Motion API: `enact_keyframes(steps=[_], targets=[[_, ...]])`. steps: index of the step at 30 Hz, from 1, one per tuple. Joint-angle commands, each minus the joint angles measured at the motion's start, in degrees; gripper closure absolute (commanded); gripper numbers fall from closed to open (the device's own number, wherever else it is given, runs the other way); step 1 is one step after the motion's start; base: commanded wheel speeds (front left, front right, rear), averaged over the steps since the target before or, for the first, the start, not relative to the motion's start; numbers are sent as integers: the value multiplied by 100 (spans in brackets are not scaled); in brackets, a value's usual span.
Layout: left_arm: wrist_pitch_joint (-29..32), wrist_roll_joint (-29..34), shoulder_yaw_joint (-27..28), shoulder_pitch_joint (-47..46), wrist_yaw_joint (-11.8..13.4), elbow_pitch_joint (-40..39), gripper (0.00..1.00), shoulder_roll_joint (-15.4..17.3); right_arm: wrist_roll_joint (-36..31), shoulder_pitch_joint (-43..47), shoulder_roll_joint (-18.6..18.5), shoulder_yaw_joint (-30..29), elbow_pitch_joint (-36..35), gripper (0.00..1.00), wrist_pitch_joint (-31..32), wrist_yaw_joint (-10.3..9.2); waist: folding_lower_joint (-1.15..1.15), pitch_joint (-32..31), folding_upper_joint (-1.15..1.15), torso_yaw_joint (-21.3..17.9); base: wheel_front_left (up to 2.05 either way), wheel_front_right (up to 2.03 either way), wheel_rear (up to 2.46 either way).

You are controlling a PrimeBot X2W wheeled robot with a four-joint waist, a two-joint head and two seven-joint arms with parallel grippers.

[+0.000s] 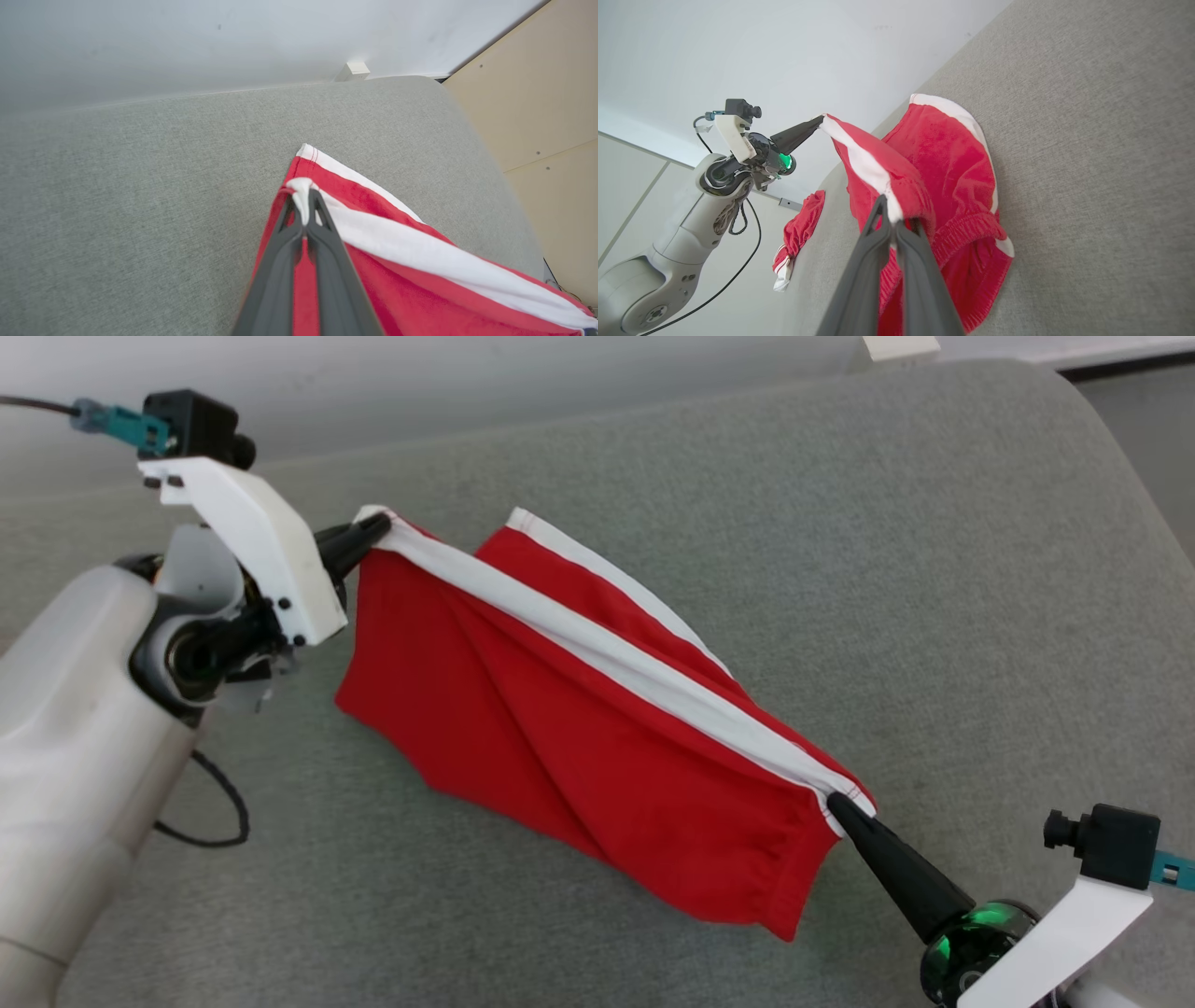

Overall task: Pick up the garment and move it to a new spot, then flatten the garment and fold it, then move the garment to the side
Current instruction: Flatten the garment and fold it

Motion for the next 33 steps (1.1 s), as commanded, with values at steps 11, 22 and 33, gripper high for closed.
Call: enact_keyframes(steps=[11, 22, 33], targets=[[32, 352, -315, -839, -352, 1037, 100, -540, -240, -181, 533, -129, 198, 100, 60, -12, -1, 692, 0, -563, 0, 0, 0], [-8, 250, -490, -1135, -500, 1552, 0, -739, -312, -274, 836, -123, 439, 0, 238, -12, -1, 909, 0, -710, 0, 0, 0], [363, 437, -1363, -1297, -504, 918, 0, -90, -137, 49, 639, -261, 446, 0, 407, -12, -1, 610, 0, -721, 0, 0, 0]])
